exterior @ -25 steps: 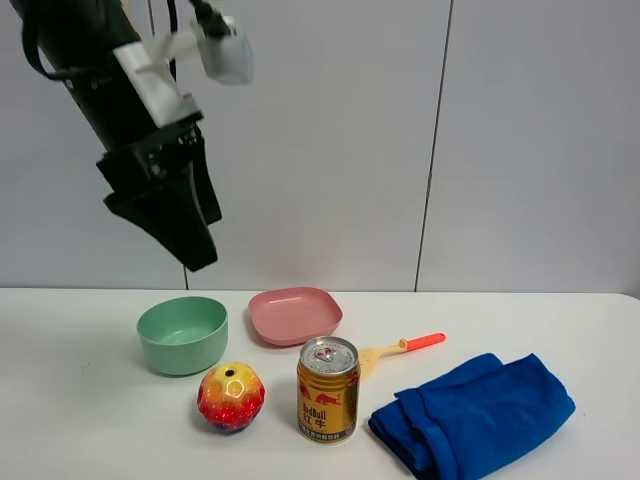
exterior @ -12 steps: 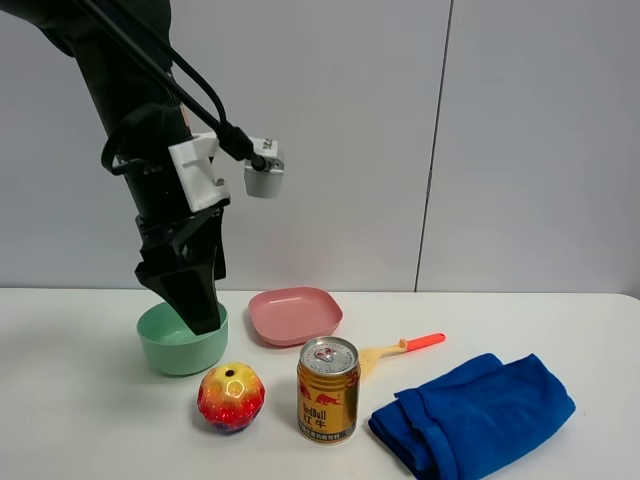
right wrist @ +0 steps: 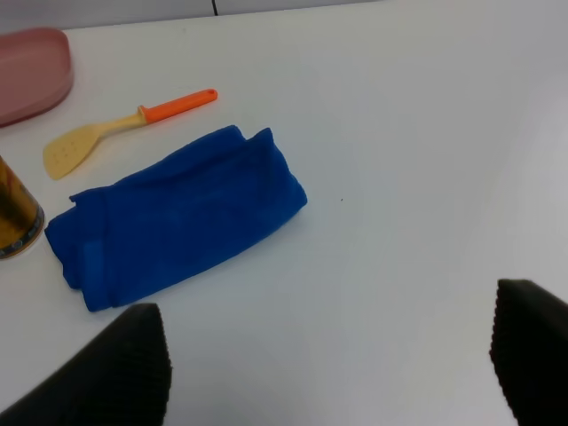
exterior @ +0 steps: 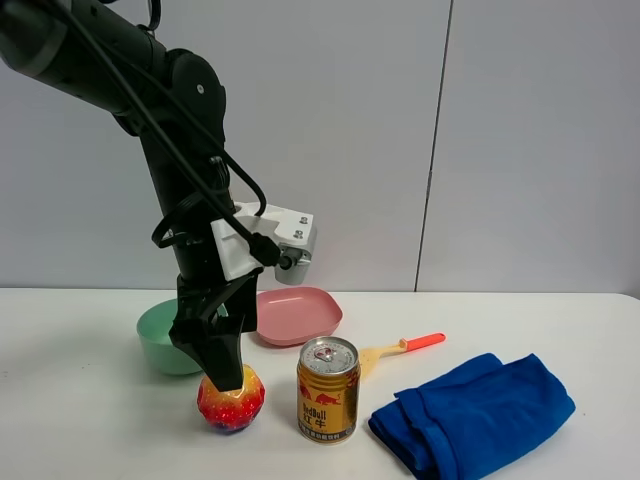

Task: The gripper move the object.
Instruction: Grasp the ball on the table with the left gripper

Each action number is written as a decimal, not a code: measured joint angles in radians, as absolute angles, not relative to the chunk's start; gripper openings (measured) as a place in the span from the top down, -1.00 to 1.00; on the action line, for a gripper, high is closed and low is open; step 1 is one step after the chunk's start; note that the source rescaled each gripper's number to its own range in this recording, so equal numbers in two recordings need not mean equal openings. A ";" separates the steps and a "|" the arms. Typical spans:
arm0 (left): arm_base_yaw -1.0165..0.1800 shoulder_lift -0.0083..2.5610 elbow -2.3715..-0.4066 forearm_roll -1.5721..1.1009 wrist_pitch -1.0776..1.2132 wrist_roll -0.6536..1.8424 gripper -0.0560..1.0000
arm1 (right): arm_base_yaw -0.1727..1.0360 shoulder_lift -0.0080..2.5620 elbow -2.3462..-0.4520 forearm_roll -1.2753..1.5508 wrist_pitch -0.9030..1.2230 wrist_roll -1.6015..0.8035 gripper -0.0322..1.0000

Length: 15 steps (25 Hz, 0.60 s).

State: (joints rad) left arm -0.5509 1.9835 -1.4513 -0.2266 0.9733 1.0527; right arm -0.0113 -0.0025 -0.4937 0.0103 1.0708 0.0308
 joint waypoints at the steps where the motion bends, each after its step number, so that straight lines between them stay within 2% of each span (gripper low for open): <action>1: -0.551 1.990 -1.451 -0.226 0.970 1.065 -1.00 | -0.011 -0.002 -0.494 0.010 1.071 0.031 -1.00; 15: -0.551 2.088 -1.451 -0.190 0.884 1.088 -1.00 | -0.011 -0.002 -0.494 0.010 1.071 0.031 -1.00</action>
